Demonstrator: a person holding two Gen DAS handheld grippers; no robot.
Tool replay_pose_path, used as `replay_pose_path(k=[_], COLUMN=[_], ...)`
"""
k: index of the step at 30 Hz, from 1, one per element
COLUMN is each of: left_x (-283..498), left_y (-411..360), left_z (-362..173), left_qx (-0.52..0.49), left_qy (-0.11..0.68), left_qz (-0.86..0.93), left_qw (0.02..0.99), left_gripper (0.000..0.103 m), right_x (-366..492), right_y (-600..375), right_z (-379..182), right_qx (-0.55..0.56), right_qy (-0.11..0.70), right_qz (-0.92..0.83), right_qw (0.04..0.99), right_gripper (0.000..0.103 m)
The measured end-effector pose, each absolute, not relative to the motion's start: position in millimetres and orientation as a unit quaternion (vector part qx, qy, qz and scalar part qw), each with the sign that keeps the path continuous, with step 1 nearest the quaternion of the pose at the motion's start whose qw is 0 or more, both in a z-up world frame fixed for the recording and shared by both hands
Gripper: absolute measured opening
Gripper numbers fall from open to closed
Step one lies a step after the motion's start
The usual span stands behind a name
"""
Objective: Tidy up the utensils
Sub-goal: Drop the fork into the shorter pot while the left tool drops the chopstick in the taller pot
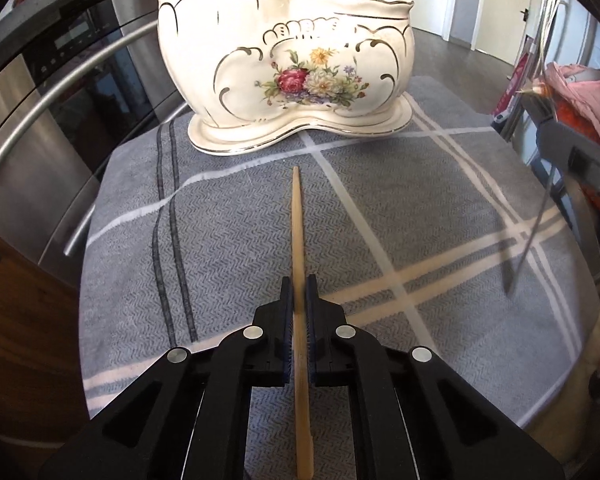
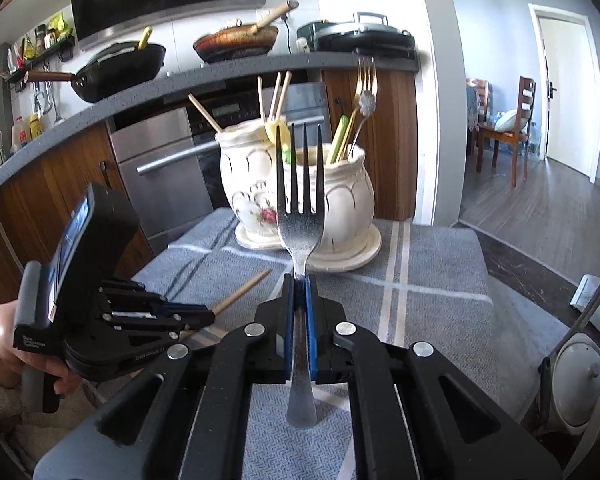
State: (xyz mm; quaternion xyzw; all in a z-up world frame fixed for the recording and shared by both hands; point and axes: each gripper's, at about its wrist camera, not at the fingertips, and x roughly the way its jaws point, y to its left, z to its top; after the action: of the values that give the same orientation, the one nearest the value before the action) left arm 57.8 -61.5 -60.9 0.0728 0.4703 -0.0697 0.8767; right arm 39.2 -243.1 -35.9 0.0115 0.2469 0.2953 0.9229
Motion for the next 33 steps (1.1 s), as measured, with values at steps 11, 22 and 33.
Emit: replay_pose_path(k=[11, 22, 33], left_x=[26, 18, 56], left_y=[-35, -13, -8], left_z=[-25, 13, 88], left_qx=[0.046, 0.008, -0.057], left_qy=[0.335, 0.227, 0.087], left_qz=[-0.124, -0.148, -0.150], left_qw=[0.933, 0.963, 0.983], left_gripper=[0.006, 0.006, 0.007], right_x=[31, 45, 86], right_y=[-245, -230, -228], right_z=[-20, 5, 68], right_qx=[0.026, 0.004, 0.051], right_qy=[0.178, 0.164, 0.095], right_qz=[0.280, 0.273, 0.279], right_qw=[0.943, 0.948, 0.954], right_gripper=[0.005, 0.005, 0.005])
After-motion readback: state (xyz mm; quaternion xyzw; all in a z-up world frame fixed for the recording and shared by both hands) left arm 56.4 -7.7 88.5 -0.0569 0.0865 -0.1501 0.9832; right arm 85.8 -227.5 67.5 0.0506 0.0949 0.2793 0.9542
